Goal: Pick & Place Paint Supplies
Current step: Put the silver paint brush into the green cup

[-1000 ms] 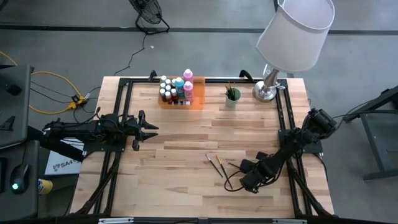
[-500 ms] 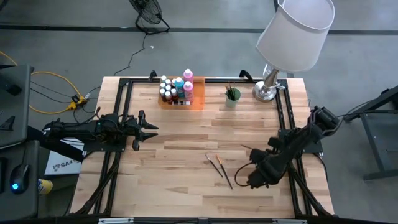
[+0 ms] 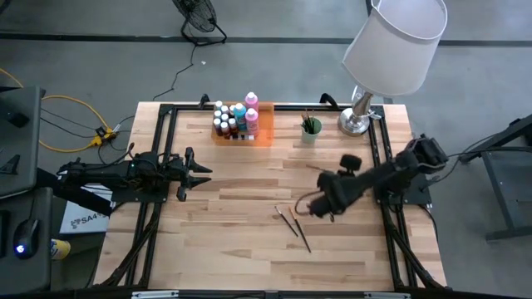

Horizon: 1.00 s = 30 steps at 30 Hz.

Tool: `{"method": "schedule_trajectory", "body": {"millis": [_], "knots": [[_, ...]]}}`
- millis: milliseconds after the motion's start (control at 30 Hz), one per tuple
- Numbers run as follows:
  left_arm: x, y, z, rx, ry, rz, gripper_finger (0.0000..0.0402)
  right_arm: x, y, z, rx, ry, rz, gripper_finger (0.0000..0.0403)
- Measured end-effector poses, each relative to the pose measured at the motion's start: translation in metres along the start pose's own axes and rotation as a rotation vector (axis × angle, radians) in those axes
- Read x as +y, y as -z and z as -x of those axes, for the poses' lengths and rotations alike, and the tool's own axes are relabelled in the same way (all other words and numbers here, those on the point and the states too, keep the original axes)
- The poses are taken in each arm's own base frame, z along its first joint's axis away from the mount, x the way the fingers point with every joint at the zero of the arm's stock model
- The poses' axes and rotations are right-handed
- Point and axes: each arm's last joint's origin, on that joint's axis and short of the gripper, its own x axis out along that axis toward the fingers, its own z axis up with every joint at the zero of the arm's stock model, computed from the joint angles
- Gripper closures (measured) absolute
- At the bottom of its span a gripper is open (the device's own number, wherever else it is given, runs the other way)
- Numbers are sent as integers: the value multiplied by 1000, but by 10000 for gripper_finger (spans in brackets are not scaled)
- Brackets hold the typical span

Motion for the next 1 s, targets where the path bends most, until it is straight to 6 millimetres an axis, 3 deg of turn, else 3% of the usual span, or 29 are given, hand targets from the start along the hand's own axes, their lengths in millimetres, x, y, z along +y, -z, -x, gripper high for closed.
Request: {"method": "schedule_trajectory", "body": {"millis": [400, 1000], "knots": [[0, 0, 0, 0, 0, 0, 275, -59, -38, -41, 42, 242, 174, 399], [0, 0, 0, 0, 0, 0, 275, -115, -55, -73, 206, 562, 619, 399]]}}
